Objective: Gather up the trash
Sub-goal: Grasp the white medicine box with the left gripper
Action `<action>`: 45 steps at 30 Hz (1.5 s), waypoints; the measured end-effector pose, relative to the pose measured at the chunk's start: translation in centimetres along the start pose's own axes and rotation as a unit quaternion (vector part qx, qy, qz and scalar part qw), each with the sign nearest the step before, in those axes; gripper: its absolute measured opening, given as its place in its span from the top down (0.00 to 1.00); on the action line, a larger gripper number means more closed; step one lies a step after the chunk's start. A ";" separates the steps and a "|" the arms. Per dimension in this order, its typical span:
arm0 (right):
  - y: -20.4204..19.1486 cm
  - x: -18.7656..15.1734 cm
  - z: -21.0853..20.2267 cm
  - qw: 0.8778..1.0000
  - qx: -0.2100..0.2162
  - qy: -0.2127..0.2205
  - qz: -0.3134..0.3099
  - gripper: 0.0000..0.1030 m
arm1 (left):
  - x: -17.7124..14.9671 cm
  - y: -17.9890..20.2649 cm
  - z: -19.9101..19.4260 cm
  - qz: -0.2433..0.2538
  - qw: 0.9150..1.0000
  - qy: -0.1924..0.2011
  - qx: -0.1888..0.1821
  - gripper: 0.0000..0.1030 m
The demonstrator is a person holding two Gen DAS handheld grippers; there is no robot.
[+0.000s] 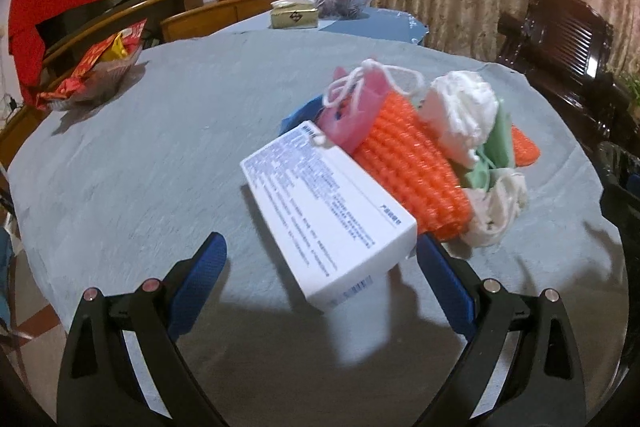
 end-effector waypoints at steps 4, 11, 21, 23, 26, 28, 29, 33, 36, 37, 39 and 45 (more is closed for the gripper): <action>0.0 0.0 0.0 1.000 0.002 -0.001 0.000 0.06 | -0.2 -1.3 -0.9 -0.012 1.000 0.002 0.016 0.09; -0.2 0.0 0.0 1.000 0.003 0.002 0.000 0.06 | 0.0 -1.3 -2.1 -0.021 1.000 0.008 0.010 0.09; -0.8 0.4 0.0 1.000 0.004 0.000 -0.004 0.06 | 0.6 -2.1 0.3 -0.023 1.000 0.002 0.013 0.15; -0.9 0.5 0.2 1.000 0.005 -0.002 -0.005 0.06 | 0.6 -2.5 0.6 -0.029 1.000 -0.004 0.003 0.27; -1.3 0.5 0.4 1.000 0.009 -0.003 -0.008 0.06 | 0.5 -3.1 1.0 -0.038 0.999 -0.017 -0.019 0.43; -1.6 0.4 0.4 1.000 0.011 -0.002 -0.011 0.06 | 0.4 -3.3 0.6 -0.038 0.999 -0.012 -0.016 0.43; -1.7 0.4 0.4 1.000 0.012 -0.002 -0.013 0.06 | 0.4 -3.3 0.3 -0.037 0.999 -0.008 -0.012 0.43; -2.1 0.3 0.6 1.000 0.014 -0.004 -0.014 0.06 | 0.4 -3.6 -0.2 -0.039 0.999 -0.005 -0.005 0.42; -2.2 0.5 0.5 1.000 0.015 -0.003 -0.015 0.06 | 0.8 -3.8 0.6 -0.042 0.999 -0.012 -0.004 0.30; -2.2 0.6 0.4 1.000 0.014 -0.001 -0.016 0.06 | 0.9 -3.9 0.9 -0.042 0.999 -0.014 -0.004 0.27; -2.2 0.6 0.3 1.000 0.013 0.000 -0.017 0.06 | 1.0 -4.1 1.6 -0.037 0.999 -0.020 0.000 0.27; -2.1 1.2 -0.2 1.000 0.013 0.006 -0.019 0.06 | 1.1 -4.7 1.8 -0.042 0.999 -0.018 -0.010 0.48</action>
Point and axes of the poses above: each gripper's, at about its wrist camera, not at the fingertips, and z roughly the way its jaws point, y to its right, x to its top, the point moved 1 cm from there along z, roughly the way its jaws point, and after that the axes turned 13 degrees about -x, right-handed, at the moved point
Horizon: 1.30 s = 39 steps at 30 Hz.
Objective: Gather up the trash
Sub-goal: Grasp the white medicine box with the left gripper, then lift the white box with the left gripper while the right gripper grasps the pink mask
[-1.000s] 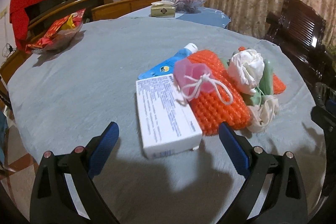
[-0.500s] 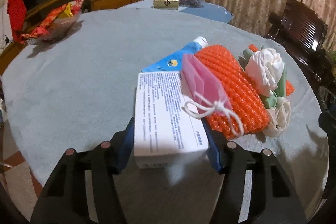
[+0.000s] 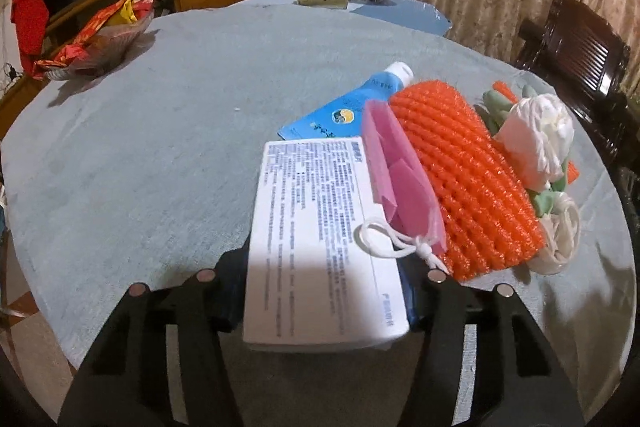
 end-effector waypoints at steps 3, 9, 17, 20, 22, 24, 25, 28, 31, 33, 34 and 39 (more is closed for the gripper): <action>-0.4 0.5 -0.5 1.000 0.005 0.007 -0.001 0.06 | 0.2 0.1 -1.4 0.007 1.000 0.016 0.000 0.48; -2.5 1.8 -1.4 0.999 0.030 0.026 -0.006 0.06 | 0.3 -1.0 -4.0 0.002 1.000 0.030 0.008 0.48; -5.9 2.3 -1.7 0.997 0.056 0.033 -0.033 0.06 | 0.0 -2.8 -3.8 -0.010 1.000 0.016 0.012 0.47; -6.0 2.0 -1.6 0.997 0.053 0.030 -0.036 0.06 | -0.1 -2.8 -3.3 -0.011 1.000 0.013 0.006 0.47; -5.7 1.9 -1.5 0.998 0.049 0.027 -0.034 0.06 | -0.2 -2.6 -3.1 -0.009 1.000 0.010 0.001 0.47; -5.4 1.9 -1.4 0.998 0.047 0.025 -0.030 0.06 | -0.3 -2.4 -3.2 -0.010 1.000 0.009 -0.003 0.37; -5.3 1.8 -1.4 0.998 0.045 0.025 -0.029 0.06 | -0.3 -2.4 -3.4 -0.009 1.000 0.012 -0.004 0.34; -5.2 1.7 -1.3 0.998 0.045 0.024 -0.027 0.06 | -0.5 -2.2 -4.1 -0.005 1.000 0.018 -0.006 0.25; -5.4 1.6 -1.3 0.998 0.049 0.025 -0.027 0.06 | -0.7 -2.3 -4.7 -0.002 1.000 0.020 -0.004 0.23; -5.7 1.6 -1.3 0.998 0.052 0.025 -0.030 0.06 | -0.7 -2.5 -5.1 -0.002 1.000 0.025 -0.001 0.23; -5.9 1.5 -1.4 0.998 0.053 0.025 -0.030 0.06 | -0.7 -2.6 -5.3 -0.003 1.000 0.026 -0.001 0.23; -7.0 1.4 -1.6 0.997 0.061 0.025 -0.037 0.06 | -0.9 -3.1 -5.1 -0.003 1.000 0.021 0.004 0.23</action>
Point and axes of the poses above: each gripper's, at about its wrist camera, not at the fingertips, and z roughly the way its jaws point, y to its right, x to its top, the point moved 1 cm from there along z, roughly the way its jaws point, and after that the axes turned 13 degrees about -x, right-handed, at the moved point
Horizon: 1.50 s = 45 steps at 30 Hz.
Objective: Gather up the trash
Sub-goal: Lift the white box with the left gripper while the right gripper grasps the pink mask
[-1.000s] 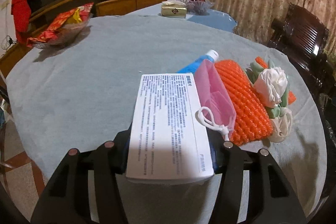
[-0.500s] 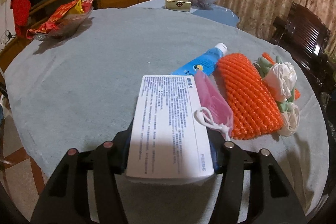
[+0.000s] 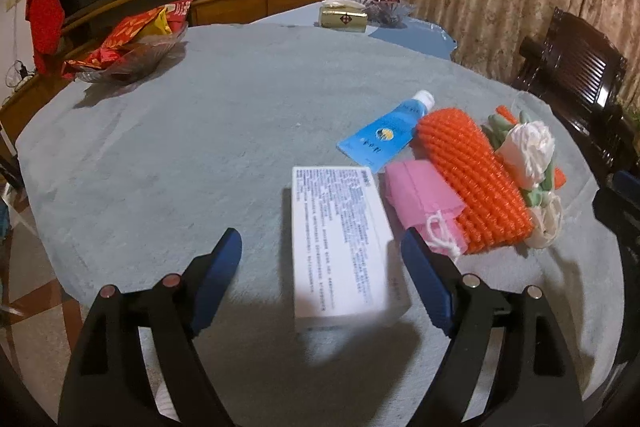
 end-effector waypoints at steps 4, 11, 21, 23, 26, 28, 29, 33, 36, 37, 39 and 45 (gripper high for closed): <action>-0.3 -0.1 -0.1 1.000 -0.001 0.000 -0.004 0.06 | -0.2 -0.4 0.7 -0.003 1.000 -0.006 -0.003 0.22; -0.5 0.0 -0.1 1.000 -0.003 -0.001 -0.004 0.06 | 0.3 -0.2 1.9 0.004 1.000 -0.007 -0.009 0.46; -1.7 0.4 -0.7 1.000 0.016 0.015 0.009 0.11 | 1.2 -1.1 -0.1 -0.005 1.000 0.022 -0.010 0.47; -2.6 0.6 -0.6 1.000 0.026 0.017 0.008 0.13 | 1.5 -1.9 -0.6 -0.010 1.000 0.025 -0.003 0.47; -4.2 0.4 0.0 0.999 0.040 0.009 0.004 0.19 | 1.7 -3.1 -1.3 -0.012 0.999 0.028 0.009 0.47; -5.3 0.2 0.4 0.999 0.047 0.005 0.002 0.24 | 1.8 -4.0 -1.6 -0.013 0.999 0.030 0.013 0.47; -6.1 0.0 0.8 0.999 0.050 0.001 -0.001 0.26 | 1.8 -4.3 -1.6 -0.014 0.999 0.030 0.014 0.47; -8.2 -0.1 1.9 0.998 0.057 -0.008 -0.017 0.36 | 1.8 -5.5 -1.8 -0.021 0.999 0.031 0.018 0.47; -9.4 -0.3 2.9 0.998 0.056 -0.016 -0.025 0.38 | 2.1 -6.2 -2.0 -0.019 0.999 0.035 0.022 0.47; -9.8 -0.4 3.4 0.998 0.055 -0.020 -0.029 0.40 | 2.2 -6.5 -2.0 -0.018 0.999 0.037 0.023 0.47; -10.5 -0.7 4.2 0.998 0.054 -0.029 -0.035 0.42 | 2.2 -6.8 -2.0 -0.018 0.999 0.038 0.025 0.47; -11.7 -1.6 6.9 0.994 0.038 -0.071 -0.072 0.62 | 2.2 -7.7 -2.1 -0.023 0.999 0.039 0.026 0.47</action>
Point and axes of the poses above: each gripper's, at about its wrist camera, not at the fingertips, and z roughly the way its jaws point, y to its right, x to its top, the point moved 1 cm from there along z, roughly the way its jaws point, and after that the axes turned 13 degrees about -x, right-handed, at the moved point
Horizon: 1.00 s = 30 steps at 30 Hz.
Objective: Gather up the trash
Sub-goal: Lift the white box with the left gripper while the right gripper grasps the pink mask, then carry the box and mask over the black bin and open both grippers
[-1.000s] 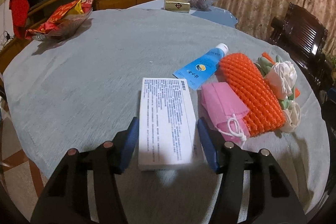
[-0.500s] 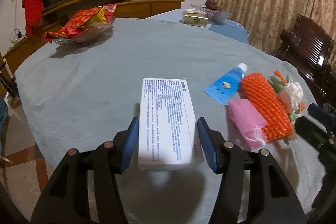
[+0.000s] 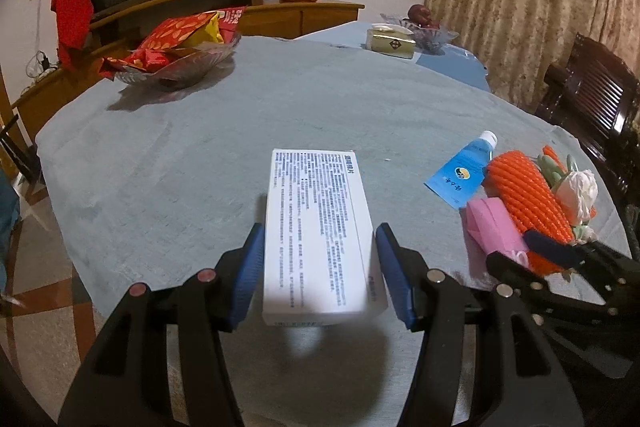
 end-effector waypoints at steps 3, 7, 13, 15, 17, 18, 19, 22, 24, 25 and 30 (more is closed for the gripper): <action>0.0 -0.4 0.7 1.000 0.006 -0.017 -0.007 0.83 | 0.0 -0.3 0.0 -0.005 1.000 -0.001 0.000 0.47; 0.4 -0.2 -1.2 1.000 0.017 0.009 -0.010 0.91 | 0.2 0.0 -0.4 -0.004 1.000 0.002 -0.002 0.47; 3.1 1.6 -5.7 0.998 0.039 0.055 0.019 0.91 | 1.4 2.1 -1.6 0.006 1.000 0.015 -0.011 0.47; 4.2 2.0 -7.0 0.996 0.040 0.068 0.028 0.91 | 1.7 3.2 -2.0 0.012 1.000 0.019 -0.019 0.47; 5.6 2.2 -8.4 0.995 0.039 0.078 0.040 0.91 | 2.2 4.6 -2.5 0.019 0.999 0.022 -0.030 0.47; 6.2 2.2 -9.0 0.995 0.037 0.083 0.045 0.91 | 2.4 5.7 -2.7 0.025 0.999 0.023 -0.036 0.47; 6.7 2.3 -9.4 0.994 0.035 0.086 0.049 0.91 | 2.6 6.4 -2.8 0.029 0.998 0.024 -0.040 0.47; 9.5 2.0 -11.5 0.992 0.019 0.102 0.067 0.91 | 3.2 9.2 -3.3 0.041 0.997 0.030 -0.064 0.47; 11.5 1.7 -12.7 0.991 0.008 0.109 0.082 0.91 | 3.5 11.2 -3.6 0.052 0.995 0.032 -0.080 0.47; 12.6 1.4 -13.3 0.990 0.000 0.113 0.089 0.91 | 3.6 12.5 -3.6 0.058 0.994 0.034 -0.090 0.47; 17.8 0.0 -15.7 0.984 -0.048 0.124 0.118 0.91 | 3.8 18.3 -3.7 0.085 0.986 0.037 -0.138 0.47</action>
Point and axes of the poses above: each gripper's, at about its wrist camera, not at the fingertips, and z roughly the way its jaws point, y to its right, x to its top, the point moved 1 cm from there along z, roughly the way its jaws point, and after that the axes turned 13 degrees about -x, right-handed, at the moved point
